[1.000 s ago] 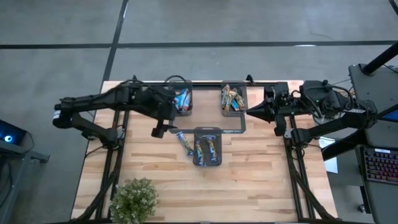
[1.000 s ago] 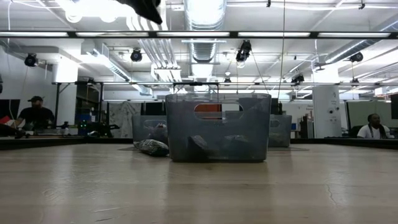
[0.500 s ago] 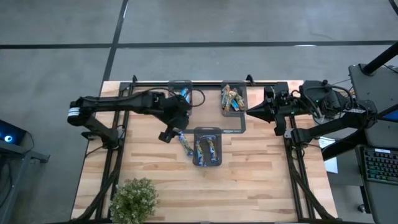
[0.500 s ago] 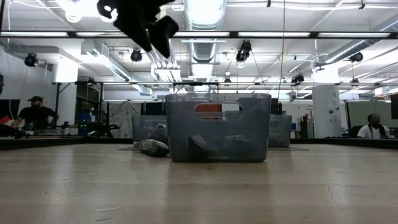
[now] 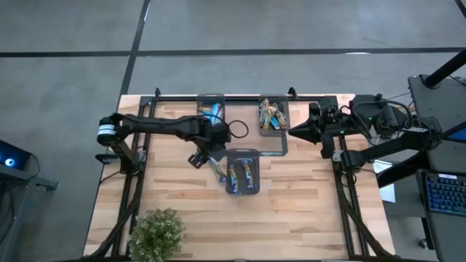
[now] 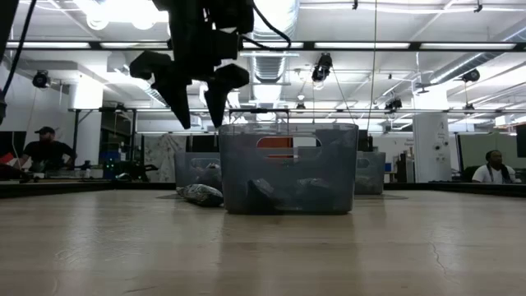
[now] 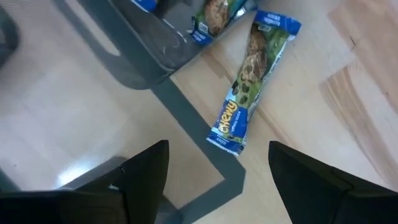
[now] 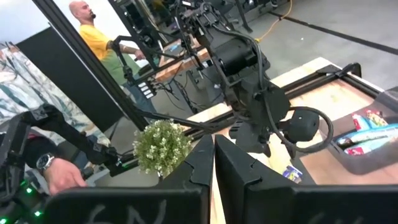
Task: Pick and place Granola Bars by type
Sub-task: Put the blue granola bar into the bottom black bin
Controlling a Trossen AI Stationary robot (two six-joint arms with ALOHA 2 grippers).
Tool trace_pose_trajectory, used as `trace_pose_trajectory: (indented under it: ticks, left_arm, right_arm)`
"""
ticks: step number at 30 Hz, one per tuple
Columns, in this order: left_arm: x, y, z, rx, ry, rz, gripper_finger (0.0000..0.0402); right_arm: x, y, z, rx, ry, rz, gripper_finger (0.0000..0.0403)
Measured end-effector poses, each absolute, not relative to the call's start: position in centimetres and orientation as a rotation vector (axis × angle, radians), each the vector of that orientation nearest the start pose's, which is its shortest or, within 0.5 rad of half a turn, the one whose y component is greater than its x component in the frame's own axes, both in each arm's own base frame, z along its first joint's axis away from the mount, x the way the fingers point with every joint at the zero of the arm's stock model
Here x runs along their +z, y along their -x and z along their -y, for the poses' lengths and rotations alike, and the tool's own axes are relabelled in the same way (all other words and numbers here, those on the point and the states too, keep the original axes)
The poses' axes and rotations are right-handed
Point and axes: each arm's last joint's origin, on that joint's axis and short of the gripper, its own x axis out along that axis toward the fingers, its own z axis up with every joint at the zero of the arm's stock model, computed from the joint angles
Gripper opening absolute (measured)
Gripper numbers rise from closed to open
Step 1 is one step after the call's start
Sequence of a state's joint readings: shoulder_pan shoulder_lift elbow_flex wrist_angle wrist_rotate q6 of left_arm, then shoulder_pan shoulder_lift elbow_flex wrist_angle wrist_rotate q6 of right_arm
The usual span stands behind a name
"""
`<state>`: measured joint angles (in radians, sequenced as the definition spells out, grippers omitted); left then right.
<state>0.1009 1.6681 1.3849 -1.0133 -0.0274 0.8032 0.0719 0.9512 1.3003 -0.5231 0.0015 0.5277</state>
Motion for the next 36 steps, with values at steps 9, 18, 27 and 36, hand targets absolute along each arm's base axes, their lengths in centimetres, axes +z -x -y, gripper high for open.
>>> trace_pose_trajectory:
  ticks: [9,18,27,36]
  left_arm:
    - [23.8,-33.4,-3.2,-0.503,-0.683,-1.317,0.0257]
    - [22.0,-34.1,-3.0,-0.555,-0.685,-1.365,0.0257]
    - [19.8,-33.6,-2.9,-0.573,-0.666,-1.406,0.0257]
    - [18.1,-32.8,-2.9,-0.586,-0.683,-1.421,0.0257]
  right_arm:
    - [44.1,-17.1,-1.2,0.019,-0.542,-0.194,0.0008]
    - [44.1,-17.1,-1.2,0.019,-0.539,-0.194,0.0008]
    - [44.0,-17.1,-1.2,0.014,-0.538,-0.21,0.0008]
    - [43.9,-17.2,-1.2,0.011,-0.537,-0.218,0.0008]
